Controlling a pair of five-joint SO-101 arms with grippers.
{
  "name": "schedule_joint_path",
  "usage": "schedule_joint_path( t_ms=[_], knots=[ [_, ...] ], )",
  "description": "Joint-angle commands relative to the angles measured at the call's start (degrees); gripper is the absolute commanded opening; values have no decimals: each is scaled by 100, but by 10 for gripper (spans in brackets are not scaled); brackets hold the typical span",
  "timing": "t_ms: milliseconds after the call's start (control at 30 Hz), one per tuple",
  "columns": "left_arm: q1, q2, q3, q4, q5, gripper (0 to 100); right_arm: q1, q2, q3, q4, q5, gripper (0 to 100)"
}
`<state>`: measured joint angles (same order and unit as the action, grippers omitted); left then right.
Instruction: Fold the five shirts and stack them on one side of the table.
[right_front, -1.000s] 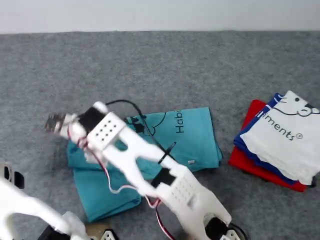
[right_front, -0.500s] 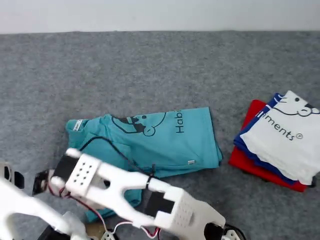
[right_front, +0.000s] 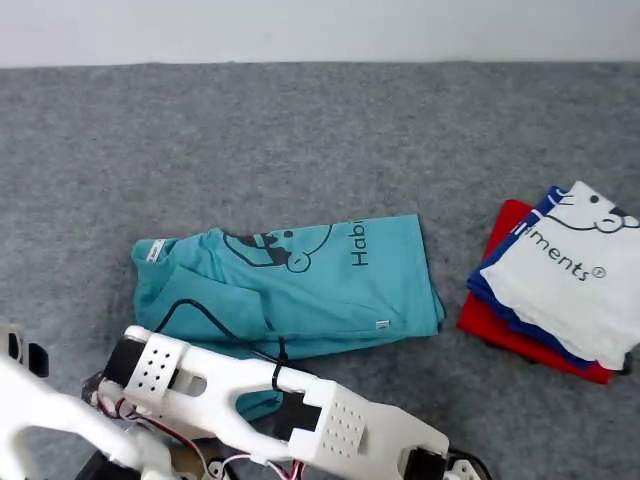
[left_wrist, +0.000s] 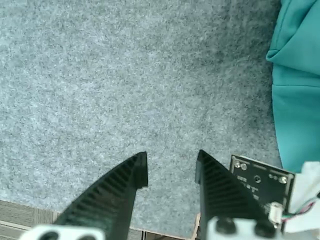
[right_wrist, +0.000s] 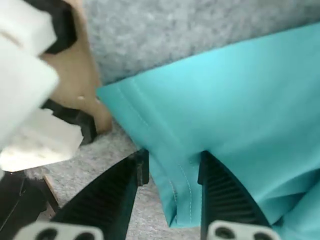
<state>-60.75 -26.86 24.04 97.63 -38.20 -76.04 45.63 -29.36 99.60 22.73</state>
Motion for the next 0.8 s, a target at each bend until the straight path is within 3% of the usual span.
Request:
schedule_joint_path(
  t_ms=[0, 100, 300, 533, 767],
  knots=[
    [9, -193, -13, -62, -9, 167, 92, 189, 18, -92, 281, 173],
    [0, -193, -13, -62, -9, 167, 286, 303, 18, -207, 580, 154],
    [0, -193, -13, -62, -9, 167, 444, 338, 18, -532, 923, 14],
    [0, -193, -13, -62, -9, 167, 488, 295, -26, -497, 905, 10],
    [0, -193, -13, -88, -9, 167, 954, -13, -1134, 92, 897, 10]
  ],
)
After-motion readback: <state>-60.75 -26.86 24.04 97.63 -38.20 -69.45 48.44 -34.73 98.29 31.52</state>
